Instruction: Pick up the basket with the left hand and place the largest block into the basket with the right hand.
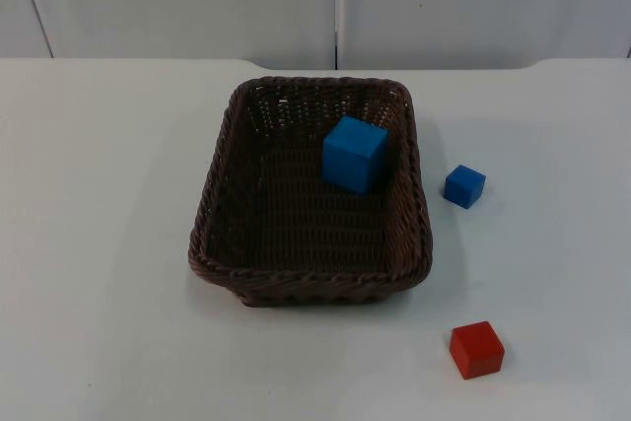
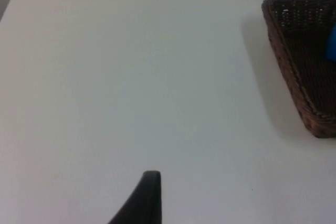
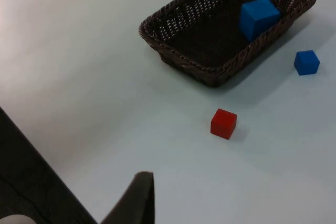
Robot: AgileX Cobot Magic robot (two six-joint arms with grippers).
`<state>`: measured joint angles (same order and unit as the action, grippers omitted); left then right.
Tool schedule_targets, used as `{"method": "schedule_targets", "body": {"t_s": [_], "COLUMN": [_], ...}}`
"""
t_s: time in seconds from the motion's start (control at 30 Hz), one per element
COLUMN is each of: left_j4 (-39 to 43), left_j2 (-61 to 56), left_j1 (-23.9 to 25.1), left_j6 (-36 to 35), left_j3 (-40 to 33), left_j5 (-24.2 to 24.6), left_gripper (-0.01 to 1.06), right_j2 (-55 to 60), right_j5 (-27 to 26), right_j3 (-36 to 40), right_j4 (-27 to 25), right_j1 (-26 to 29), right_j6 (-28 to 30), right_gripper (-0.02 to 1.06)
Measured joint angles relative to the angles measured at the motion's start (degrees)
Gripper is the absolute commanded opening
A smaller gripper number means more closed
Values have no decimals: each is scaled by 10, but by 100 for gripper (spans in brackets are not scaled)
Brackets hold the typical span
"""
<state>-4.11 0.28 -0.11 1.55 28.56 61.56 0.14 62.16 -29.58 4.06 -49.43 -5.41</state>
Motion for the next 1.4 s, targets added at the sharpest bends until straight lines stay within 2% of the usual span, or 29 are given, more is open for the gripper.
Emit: {"method": "schedule_targets", "body": {"t_s": [0.27,0.57,0.93,1.4], "left_j4": [0,0,0,0], "left_j2": [0,0,0,0], "left_j1": [38,40,40,40], "left_j6": [0,0,0,0], "left_j3": [0,0,0,0], "left_j5": [0,0,0,0], "left_gripper": [105,105,105,105], "right_j2": [0,0,0,0], "right_j5": [0,0,0,0], "right_j3": [0,0,0,0], "right_j4": [0,0,0,0], "right_j1": [0,23,133,312], "right_j6": [0,0,0,0], "right_gripper": [105,105,105,105]}}
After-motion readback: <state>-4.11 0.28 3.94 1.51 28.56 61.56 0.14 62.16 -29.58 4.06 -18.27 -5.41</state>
